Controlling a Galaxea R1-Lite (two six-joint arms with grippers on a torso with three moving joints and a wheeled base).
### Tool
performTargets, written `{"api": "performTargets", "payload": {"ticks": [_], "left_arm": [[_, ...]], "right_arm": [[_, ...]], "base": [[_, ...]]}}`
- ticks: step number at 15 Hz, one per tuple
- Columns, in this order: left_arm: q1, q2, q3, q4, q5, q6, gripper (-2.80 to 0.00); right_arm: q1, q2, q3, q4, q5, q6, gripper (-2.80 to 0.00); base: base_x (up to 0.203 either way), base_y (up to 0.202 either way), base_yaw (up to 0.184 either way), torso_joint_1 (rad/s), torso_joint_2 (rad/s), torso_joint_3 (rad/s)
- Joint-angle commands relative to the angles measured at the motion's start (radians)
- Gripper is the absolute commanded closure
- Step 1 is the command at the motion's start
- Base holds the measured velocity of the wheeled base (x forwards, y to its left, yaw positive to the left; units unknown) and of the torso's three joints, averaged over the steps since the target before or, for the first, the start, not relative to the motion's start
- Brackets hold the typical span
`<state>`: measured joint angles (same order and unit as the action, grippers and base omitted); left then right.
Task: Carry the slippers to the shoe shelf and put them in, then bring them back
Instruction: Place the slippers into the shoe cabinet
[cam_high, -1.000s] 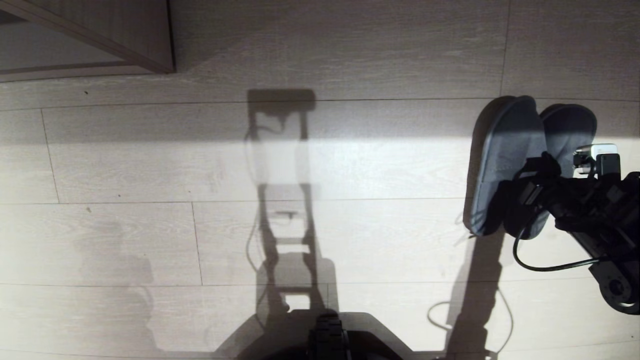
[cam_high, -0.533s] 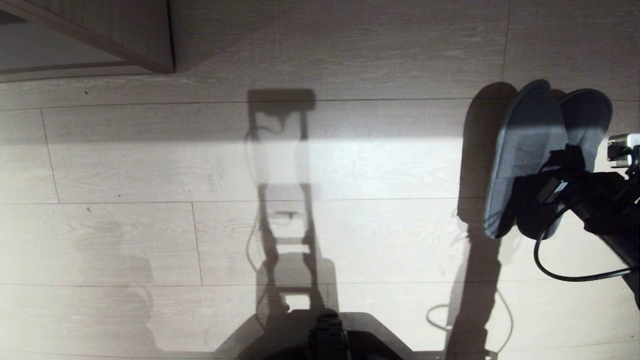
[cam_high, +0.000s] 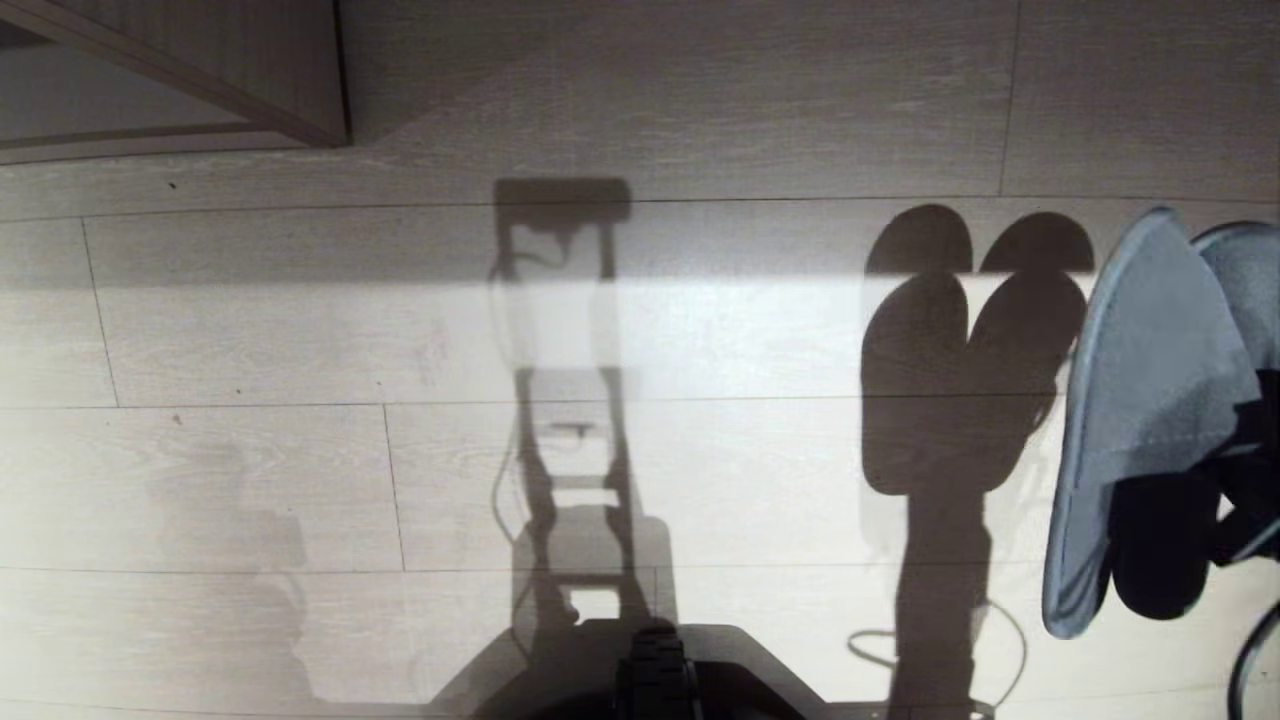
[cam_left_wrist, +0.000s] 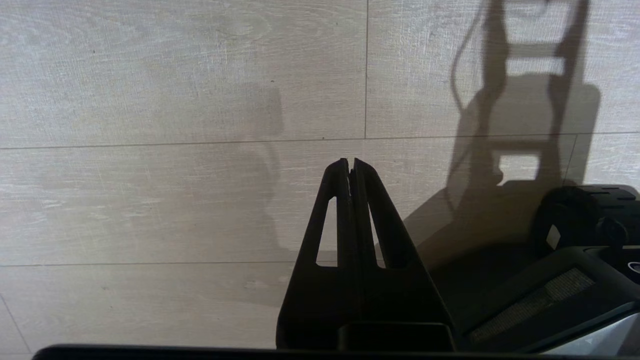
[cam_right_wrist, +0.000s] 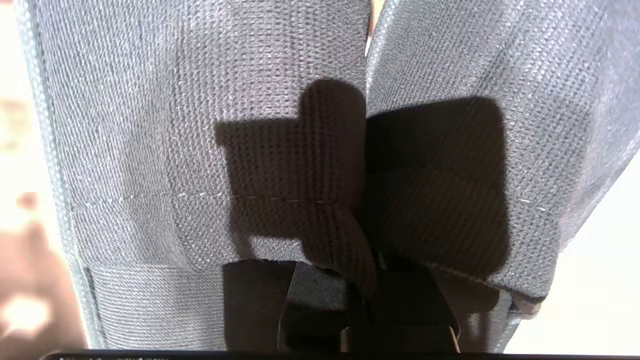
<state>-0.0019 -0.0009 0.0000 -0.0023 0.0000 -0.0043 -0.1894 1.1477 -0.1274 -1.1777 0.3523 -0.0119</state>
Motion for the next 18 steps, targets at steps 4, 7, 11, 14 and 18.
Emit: {"api": "performTargets", "payload": {"ticks": [4,7,11,14,18], "left_arm": [[0.000,0.001,0.000,-0.001,0.000,-0.002,0.00],[0.000,0.000,0.000,-0.001,0.000,-0.003,0.00],[0.000,-0.001,0.000,-0.001,0.000,-0.003,0.00],[0.000,0.001,0.000,-0.001,0.000,-0.003,0.00],[0.000,0.001,0.000,-0.001,0.000,-0.002,0.00]], "right_arm": [[0.002,-0.670,0.059,0.487,0.082,-0.004,0.00],[0.032,-0.873,-0.019,0.833,0.124,-0.013,0.00],[0.227,-0.909,-0.068,1.020,-0.030,-0.048,0.00],[0.202,-1.037,0.050,1.015,-0.090,-0.057,0.00],[0.194,-1.148,0.126,1.097,-0.322,-0.069,0.00]], "base": [[0.000,0.000,0.000,0.000,0.00,0.000],[0.000,0.000,0.000,0.000,0.00,0.000],[0.000,0.000,0.000,0.000,0.00,0.000],[0.000,0.000,0.000,0.000,0.00,0.000],[0.000,0.000,0.000,0.000,0.00,0.000]]}}
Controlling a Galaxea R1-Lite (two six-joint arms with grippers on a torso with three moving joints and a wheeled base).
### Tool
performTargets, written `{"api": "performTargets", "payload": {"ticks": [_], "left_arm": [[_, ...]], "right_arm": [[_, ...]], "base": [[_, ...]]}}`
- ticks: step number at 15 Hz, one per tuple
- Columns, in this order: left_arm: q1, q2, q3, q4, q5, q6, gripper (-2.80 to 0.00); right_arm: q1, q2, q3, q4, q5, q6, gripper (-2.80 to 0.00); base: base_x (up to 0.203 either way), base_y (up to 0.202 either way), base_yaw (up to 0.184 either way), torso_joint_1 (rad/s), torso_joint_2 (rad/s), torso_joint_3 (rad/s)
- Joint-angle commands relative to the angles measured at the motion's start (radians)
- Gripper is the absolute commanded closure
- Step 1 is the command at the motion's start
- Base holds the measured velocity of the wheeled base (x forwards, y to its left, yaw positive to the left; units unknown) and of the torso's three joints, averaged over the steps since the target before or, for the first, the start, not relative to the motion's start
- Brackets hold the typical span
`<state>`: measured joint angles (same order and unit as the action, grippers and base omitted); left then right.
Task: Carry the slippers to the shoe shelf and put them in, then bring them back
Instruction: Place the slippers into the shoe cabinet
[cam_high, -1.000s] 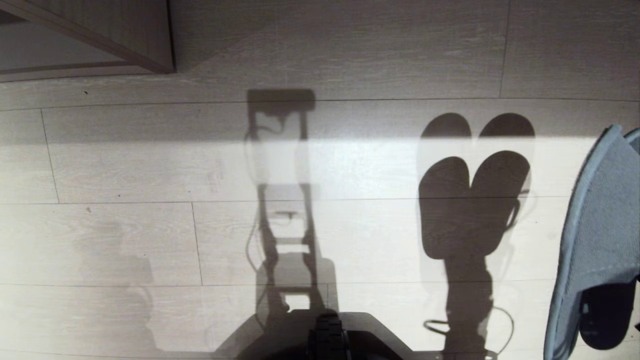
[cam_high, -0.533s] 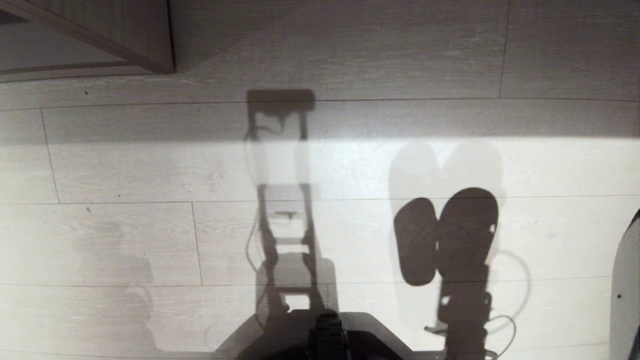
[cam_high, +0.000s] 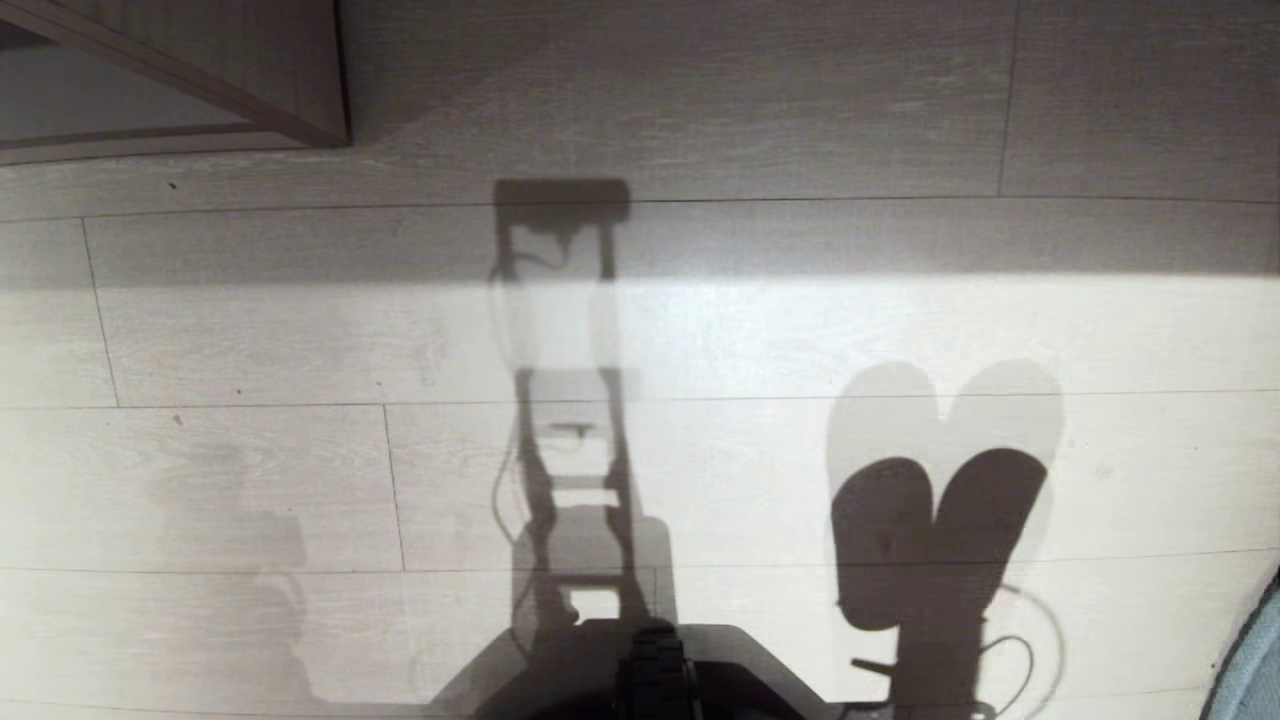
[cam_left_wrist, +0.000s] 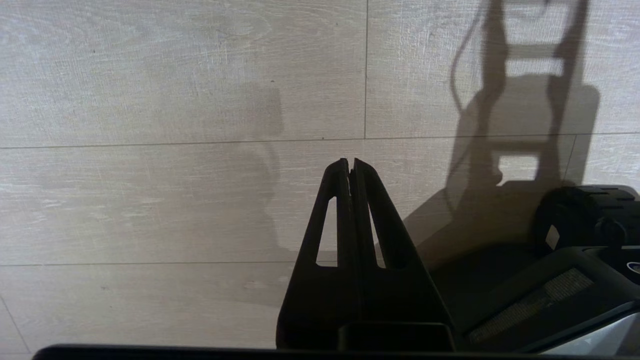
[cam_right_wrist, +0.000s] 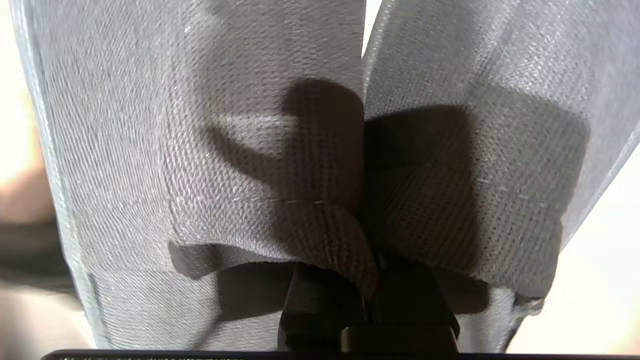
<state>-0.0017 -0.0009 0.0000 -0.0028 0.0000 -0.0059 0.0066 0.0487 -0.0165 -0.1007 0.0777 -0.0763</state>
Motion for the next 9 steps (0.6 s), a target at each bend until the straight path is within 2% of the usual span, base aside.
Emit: {"api": "performTargets", "payload": {"ticks": [1,9], "left_arm": [[0.000,0.001,0.000,0.000,0.000,0.000,0.00],[0.000,0.001,0.000,0.000,0.000,0.000,0.00]], "right_arm": [[-0.002,-0.050,0.016,0.068,-0.061,-0.010,0.00],[-0.002,-0.050,0.016,0.102,-0.069,-0.005,0.00]], "base": [[0.000,0.000,0.000,0.000,0.00,0.000],[0.000,0.000,0.000,0.000,0.00,0.000]]}}
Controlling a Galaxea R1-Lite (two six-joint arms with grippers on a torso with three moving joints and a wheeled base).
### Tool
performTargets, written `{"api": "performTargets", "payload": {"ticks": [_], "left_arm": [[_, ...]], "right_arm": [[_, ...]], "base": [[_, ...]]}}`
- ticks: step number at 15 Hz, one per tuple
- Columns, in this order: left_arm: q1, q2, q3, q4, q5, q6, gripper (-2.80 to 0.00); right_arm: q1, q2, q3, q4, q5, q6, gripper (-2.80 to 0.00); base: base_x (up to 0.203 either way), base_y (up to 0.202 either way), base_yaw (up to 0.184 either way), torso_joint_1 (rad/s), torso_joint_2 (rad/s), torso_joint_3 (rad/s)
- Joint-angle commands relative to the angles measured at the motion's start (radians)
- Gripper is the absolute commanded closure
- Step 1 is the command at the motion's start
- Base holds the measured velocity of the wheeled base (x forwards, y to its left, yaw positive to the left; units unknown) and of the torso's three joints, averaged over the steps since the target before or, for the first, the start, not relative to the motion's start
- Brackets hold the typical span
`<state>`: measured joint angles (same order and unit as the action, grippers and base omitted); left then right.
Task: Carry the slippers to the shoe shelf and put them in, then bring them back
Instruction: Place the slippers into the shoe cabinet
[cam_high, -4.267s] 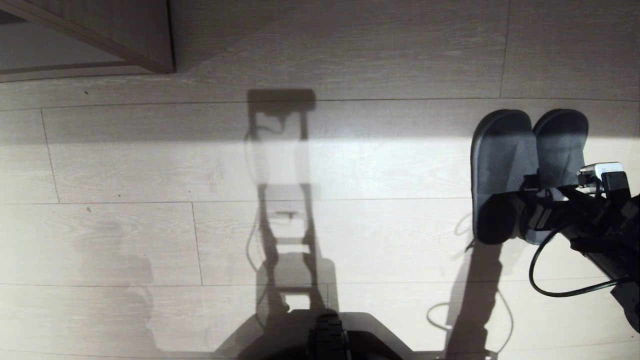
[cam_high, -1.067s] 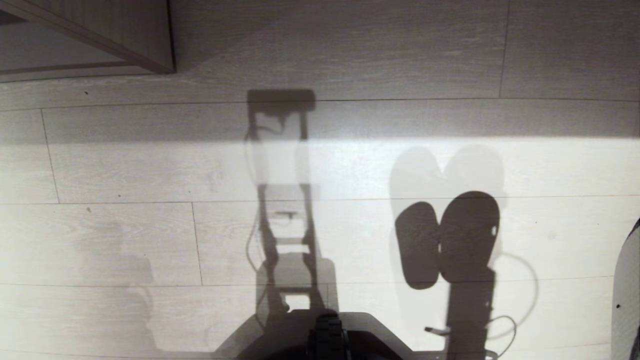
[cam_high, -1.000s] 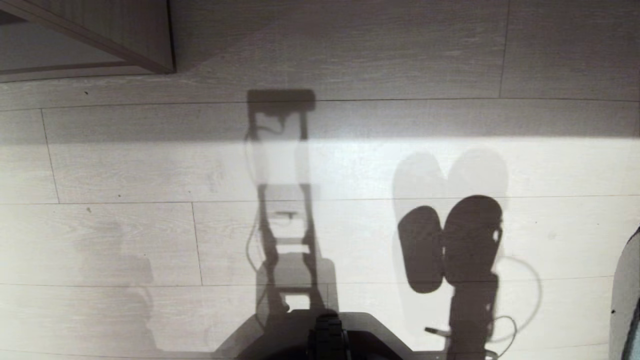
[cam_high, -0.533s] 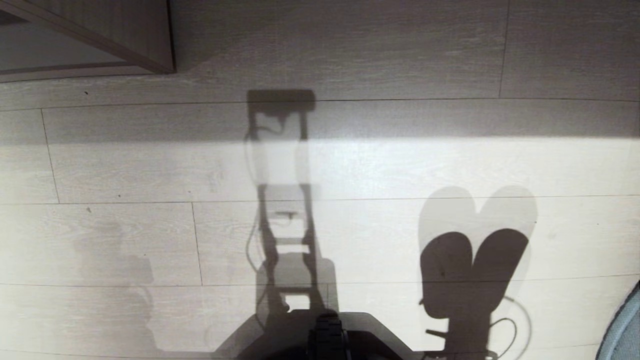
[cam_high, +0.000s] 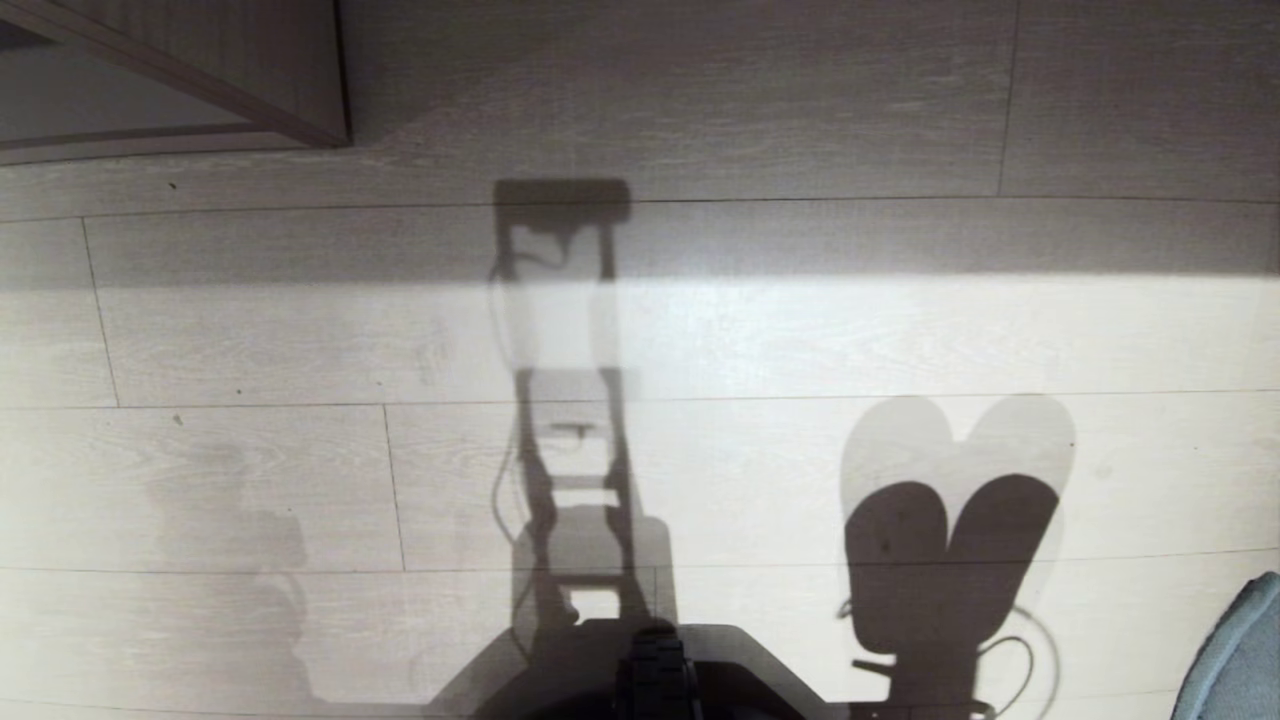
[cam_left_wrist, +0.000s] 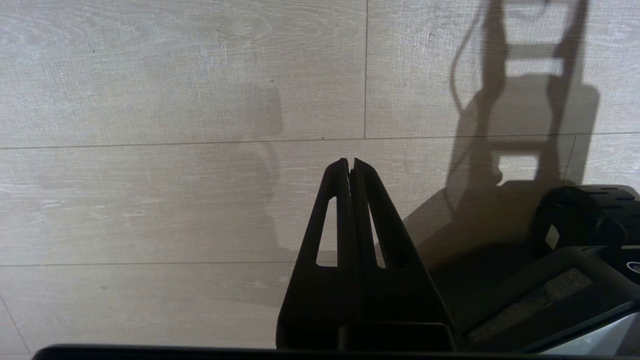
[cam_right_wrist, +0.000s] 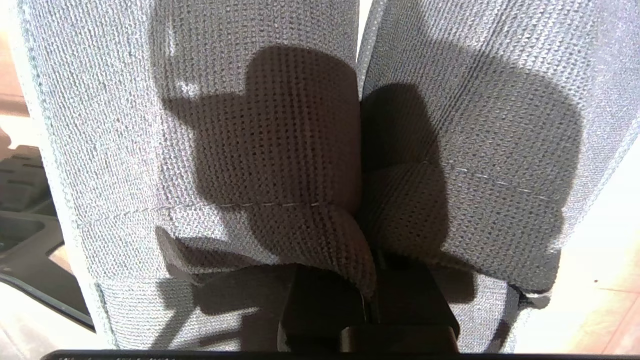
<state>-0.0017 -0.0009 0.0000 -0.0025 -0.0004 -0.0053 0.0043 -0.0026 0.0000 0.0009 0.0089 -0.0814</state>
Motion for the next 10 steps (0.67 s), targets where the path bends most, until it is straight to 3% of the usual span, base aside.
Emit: {"api": "performTargets", "payload": {"ticks": [1,10], "left_arm": [[0.000,0.001,0.000,-0.001,0.000,-0.001,0.00],[0.000,0.001,0.000,0.000,0.000,-0.004,0.00]], "right_arm": [[0.000,0.002,0.000,0.001,0.000,0.006,0.00],[0.000,0.003,0.000,0.001,0.000,0.008,0.00]], "base": [[0.000,0.000,0.000,0.000,0.00,0.000],[0.000,0.000,0.000,0.000,0.00,0.036]]}}
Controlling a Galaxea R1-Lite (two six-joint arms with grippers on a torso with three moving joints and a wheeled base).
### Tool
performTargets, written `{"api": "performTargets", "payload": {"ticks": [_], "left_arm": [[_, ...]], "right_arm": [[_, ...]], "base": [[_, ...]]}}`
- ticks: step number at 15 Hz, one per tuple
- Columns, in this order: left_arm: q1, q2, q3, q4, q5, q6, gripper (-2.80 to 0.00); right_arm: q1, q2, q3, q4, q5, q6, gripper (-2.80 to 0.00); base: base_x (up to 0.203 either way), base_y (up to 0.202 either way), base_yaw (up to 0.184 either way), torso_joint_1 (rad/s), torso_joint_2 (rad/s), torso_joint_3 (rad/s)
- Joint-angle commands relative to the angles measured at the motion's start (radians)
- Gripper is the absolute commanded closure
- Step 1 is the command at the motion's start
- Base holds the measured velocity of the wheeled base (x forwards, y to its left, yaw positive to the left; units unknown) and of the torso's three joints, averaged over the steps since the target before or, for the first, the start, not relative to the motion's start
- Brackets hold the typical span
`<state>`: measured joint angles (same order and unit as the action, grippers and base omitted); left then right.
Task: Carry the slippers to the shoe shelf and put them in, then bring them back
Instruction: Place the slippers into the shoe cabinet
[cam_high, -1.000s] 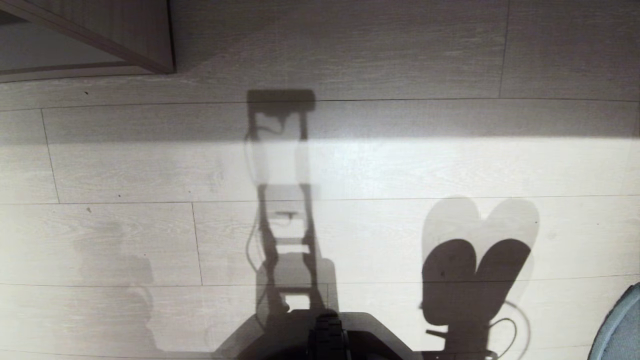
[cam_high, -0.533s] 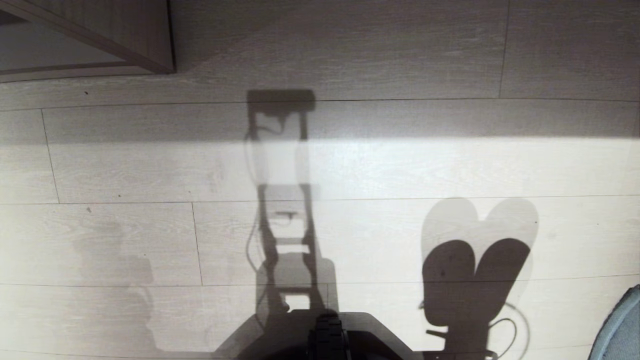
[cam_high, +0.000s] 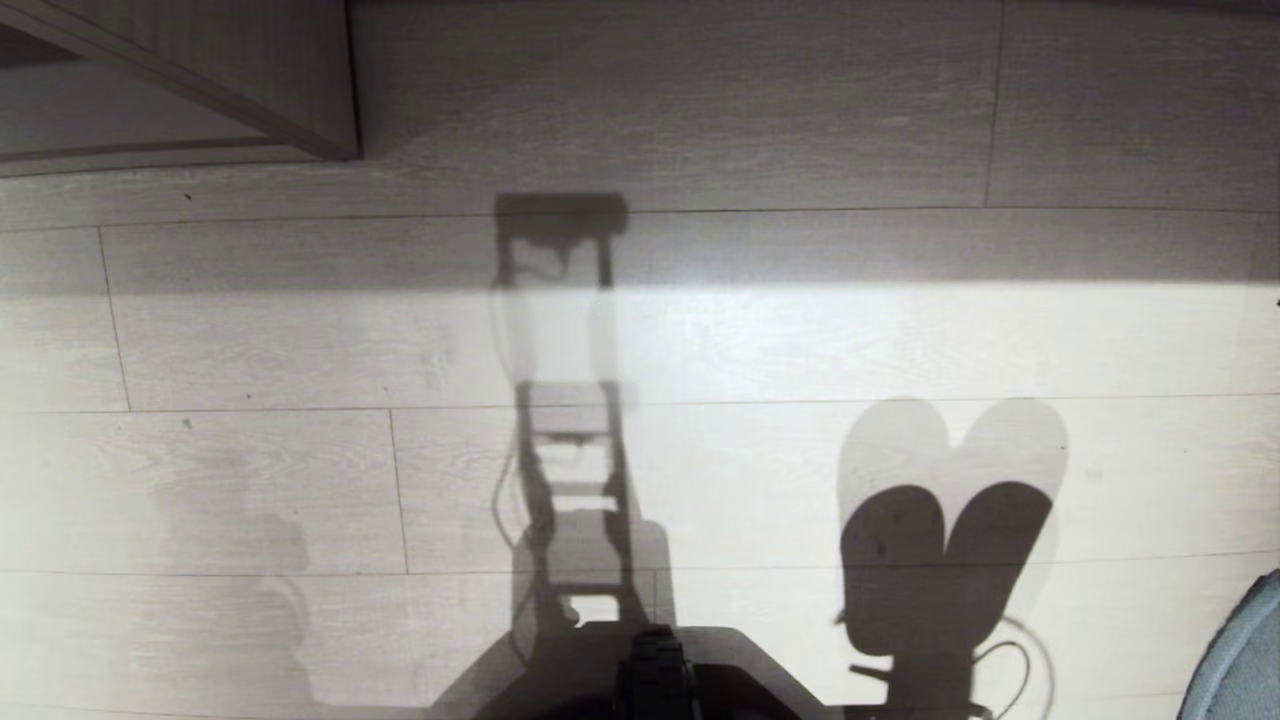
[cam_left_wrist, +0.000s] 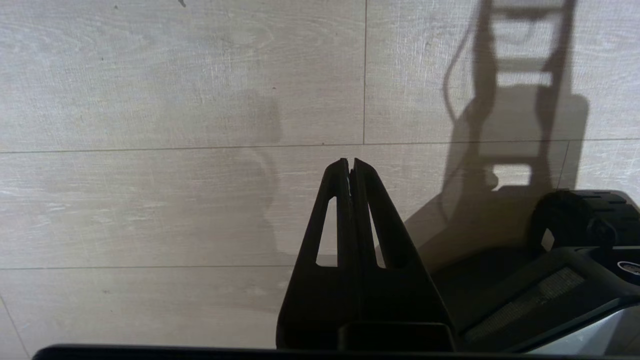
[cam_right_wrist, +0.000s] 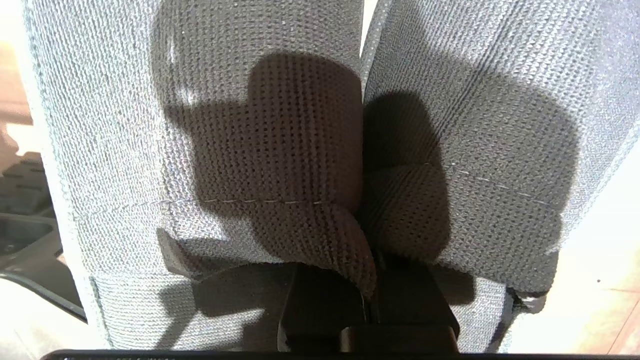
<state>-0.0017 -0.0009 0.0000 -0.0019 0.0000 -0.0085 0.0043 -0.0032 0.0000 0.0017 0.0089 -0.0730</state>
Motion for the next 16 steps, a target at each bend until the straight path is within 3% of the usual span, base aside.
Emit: {"api": "performTargets", "payload": {"ticks": [1,16], "left_arm": [[0.000,0.001,0.000,-0.001,0.000,-0.002,0.00],[0.000,0.001,0.000,-0.001,0.000,-0.002,0.00]], "right_arm": [[0.000,0.003,0.000,0.000,0.000,-0.001,0.00],[0.000,0.003,0.000,0.000,0.000,-0.001,0.00]], "base": [[0.000,0.000,0.000,0.002,0.01,0.193],[0.000,0.000,0.000,0.002,0.00,0.202]]}}
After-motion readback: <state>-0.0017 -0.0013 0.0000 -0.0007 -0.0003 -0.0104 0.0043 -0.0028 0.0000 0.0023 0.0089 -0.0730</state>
